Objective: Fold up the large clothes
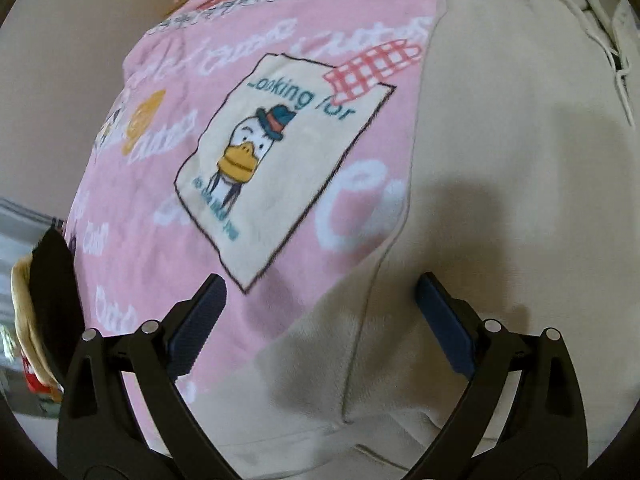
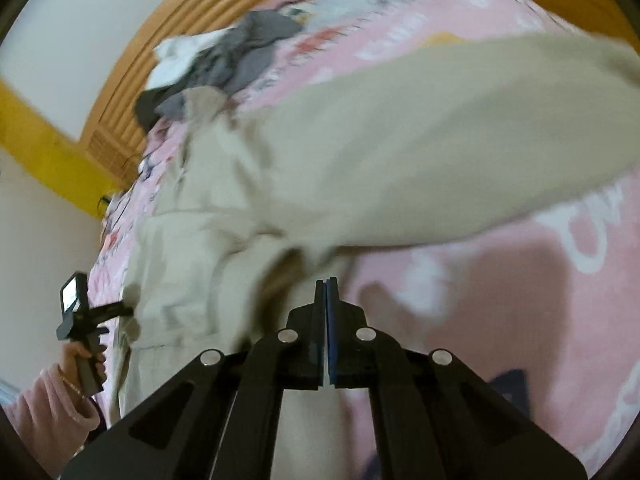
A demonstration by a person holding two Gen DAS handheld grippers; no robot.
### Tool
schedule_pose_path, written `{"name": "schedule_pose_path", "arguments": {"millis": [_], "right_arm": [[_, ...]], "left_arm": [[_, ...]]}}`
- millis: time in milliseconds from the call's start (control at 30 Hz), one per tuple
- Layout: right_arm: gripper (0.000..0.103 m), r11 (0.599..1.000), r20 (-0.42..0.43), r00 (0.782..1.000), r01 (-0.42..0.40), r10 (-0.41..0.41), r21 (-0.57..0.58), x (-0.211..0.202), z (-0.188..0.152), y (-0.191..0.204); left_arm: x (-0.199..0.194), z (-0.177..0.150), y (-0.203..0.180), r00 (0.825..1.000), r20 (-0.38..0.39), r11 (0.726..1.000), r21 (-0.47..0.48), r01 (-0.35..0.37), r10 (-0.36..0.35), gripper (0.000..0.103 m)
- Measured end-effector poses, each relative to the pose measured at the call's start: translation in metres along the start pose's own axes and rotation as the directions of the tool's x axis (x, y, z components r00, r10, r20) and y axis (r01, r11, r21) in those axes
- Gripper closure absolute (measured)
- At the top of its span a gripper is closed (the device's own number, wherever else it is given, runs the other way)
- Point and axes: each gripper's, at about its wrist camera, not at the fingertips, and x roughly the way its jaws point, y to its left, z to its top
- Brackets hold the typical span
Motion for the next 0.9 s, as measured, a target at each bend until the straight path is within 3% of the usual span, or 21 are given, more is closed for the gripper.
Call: {"name": "schedule_pose_path", "arguments": {"millis": [233,267,400,467,567,700,767,867,900], "right_arm": [[0.097,0.991,0.091,0.990,0.095,-0.103,0.095,-0.041,0.024,-0.071],[0.092,0.988,0.099,0.988,0.104,-0.115,0.116,-0.046,0.029,-0.080],[0.051,0.964,0.194,0.962,0.146,-0.191,0.225,-0.084,0.059,-0.127],[0.048,0.951,0.234,0.947,0.157,-0.222,0.265,-0.101,0.074,-0.146],[0.045,0.926,0.285,0.922,0.158,-0.263,0.344,-0.126,0.099,-0.178],[0.043,0.864,0.326,0.894,0.120,-0.309,0.490,-0.153,0.124,-0.225],[0.043,0.827,0.295,0.899,0.119,-0.325,0.549,-0.150,0.132,-0.246],[0.043,0.793,0.242,0.931,0.074,-0.272,0.605,-0.129,0.137,-0.276],[0.043,0.781,0.242,0.933,0.062,-0.266,0.621,-0.124,0.137,-0.285]], "left_arm": [[-0.028,0.008,-0.004,0.988,-0.073,0.989,0.056,0.139,-0.135,0.009],[-0.036,0.007,-0.004,0.988,-0.068,0.988,0.057,0.142,-0.138,0.009],[-0.072,0.005,-0.012,0.987,-0.019,0.985,0.066,0.162,-0.161,0.009],[-0.094,0.001,-0.020,0.981,0.034,0.979,0.079,0.190,-0.193,0.009],[-0.120,-0.010,-0.045,0.957,0.069,0.955,0.110,0.275,-0.283,0.009],[-0.140,-0.027,-0.096,0.910,0.024,0.894,0.201,0.400,-0.413,0.009],[-0.143,-0.035,-0.118,0.895,-0.003,0.871,0.231,0.434,-0.445,0.009],[-0.138,-0.050,-0.148,0.875,-0.053,0.842,0.251,0.478,-0.481,0.009],[-0.134,-0.055,-0.157,0.870,-0.077,0.835,0.252,0.489,-0.487,0.009]]}}
